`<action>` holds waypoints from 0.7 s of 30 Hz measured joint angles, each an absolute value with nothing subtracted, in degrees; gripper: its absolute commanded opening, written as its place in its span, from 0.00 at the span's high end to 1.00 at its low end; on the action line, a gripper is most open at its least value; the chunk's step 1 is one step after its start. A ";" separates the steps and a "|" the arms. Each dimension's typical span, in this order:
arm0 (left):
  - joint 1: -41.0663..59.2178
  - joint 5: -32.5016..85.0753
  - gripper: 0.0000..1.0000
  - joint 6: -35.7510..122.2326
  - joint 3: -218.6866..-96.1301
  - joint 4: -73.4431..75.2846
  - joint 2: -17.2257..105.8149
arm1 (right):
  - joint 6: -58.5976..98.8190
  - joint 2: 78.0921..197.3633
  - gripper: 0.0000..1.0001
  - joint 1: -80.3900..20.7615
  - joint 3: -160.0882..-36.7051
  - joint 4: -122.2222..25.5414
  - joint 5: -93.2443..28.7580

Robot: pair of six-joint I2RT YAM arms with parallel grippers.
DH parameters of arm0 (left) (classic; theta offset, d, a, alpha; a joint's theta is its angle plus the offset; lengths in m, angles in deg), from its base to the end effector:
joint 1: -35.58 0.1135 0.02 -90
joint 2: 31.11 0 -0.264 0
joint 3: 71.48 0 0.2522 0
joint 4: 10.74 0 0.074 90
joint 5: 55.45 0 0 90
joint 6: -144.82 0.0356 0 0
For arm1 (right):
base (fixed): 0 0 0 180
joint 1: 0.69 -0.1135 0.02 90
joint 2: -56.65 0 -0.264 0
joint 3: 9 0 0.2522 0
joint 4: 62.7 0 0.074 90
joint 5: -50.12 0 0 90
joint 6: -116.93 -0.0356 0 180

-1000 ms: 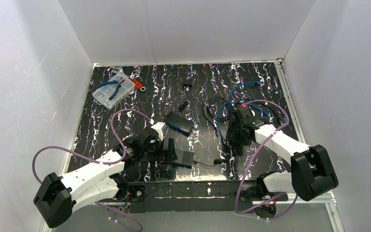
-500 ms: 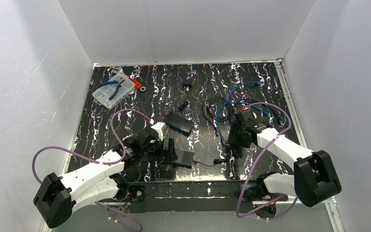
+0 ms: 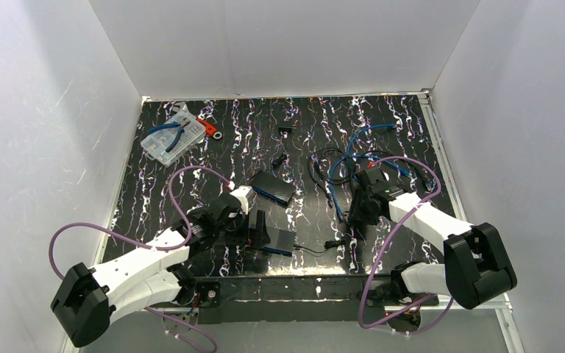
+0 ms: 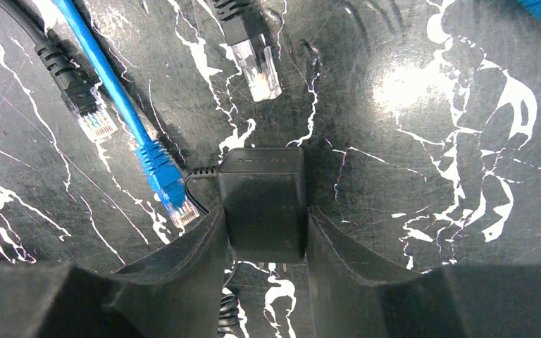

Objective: Insert the plug into the switch port
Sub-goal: Pick up the power from the center of the board.

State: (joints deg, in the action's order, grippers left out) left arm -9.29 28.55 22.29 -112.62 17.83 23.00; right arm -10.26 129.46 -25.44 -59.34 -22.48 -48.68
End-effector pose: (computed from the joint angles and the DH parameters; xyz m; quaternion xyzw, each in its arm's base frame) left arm 0.1341 -0.1387 0.1982 0.1192 0.9031 -0.2935 0.2900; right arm 0.2067 0.0893 0.1723 0.1230 0.9612 0.0572 0.2402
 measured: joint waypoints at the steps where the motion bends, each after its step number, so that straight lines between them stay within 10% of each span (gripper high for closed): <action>1: -9.29 28.55 0.02 22.29 -112.62 17.83 23.00 | -10.20 129.46 0.76 -25.44 -59.34 -22.48 -48.68; 7: -9.29 28.85 0.02 22.22 -112.79 18.05 22.97 | -9.15 129.35 0.99 -25.44 -59.43 -22.41 -48.46; 21: -9.29 32.18 0.02 22.13 -119.72 20.85 21.14 | -5.76 113.75 0.99 -26.80 -64.85 -15.00 -47.37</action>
